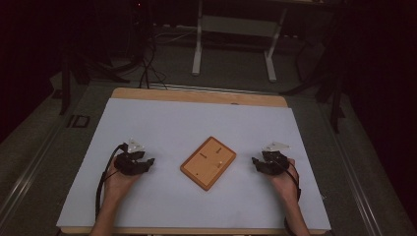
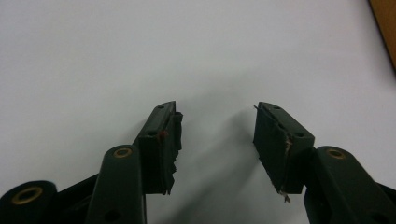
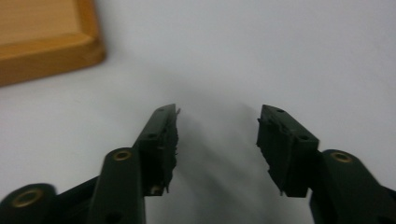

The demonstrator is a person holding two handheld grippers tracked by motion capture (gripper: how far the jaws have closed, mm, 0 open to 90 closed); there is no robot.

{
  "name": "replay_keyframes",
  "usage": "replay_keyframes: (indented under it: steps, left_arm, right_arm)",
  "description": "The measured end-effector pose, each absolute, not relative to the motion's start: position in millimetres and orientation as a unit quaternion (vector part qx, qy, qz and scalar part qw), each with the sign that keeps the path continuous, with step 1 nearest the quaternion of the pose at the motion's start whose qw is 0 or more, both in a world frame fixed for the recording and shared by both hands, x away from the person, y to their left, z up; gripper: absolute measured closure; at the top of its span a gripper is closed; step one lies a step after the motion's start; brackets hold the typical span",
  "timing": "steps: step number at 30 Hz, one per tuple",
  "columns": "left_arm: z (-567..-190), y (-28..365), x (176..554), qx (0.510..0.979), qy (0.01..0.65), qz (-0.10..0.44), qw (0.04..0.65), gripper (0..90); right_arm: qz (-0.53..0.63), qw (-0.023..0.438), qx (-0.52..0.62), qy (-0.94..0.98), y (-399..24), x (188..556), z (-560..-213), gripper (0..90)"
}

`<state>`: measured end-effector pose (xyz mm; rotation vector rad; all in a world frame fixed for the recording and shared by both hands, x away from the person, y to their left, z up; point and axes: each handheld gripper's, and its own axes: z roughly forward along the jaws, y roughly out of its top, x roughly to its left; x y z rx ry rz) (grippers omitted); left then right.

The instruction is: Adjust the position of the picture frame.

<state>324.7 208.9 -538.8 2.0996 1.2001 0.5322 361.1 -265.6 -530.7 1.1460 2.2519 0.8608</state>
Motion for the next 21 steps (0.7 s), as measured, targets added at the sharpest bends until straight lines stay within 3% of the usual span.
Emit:
replay_keyframes:
  steps: [5, 21]
  left_arm:
    - [-536.7, 215.3, 323.4, 0.785, 0.475, 0.169, 0.359, 46.8]
    - [-529.7, 213.2, 316.5, 0.775, 0.466, 0.184, 0.386, 47.8]
  right_arm:
    - [0.321, 0.228, 0.405, 0.825, -257.8, 357.6, -527.1, 53.2]
    - [0.357, 0.192, 0.389, 0.827, -248.3, 349.5, -516.0, 61.4]
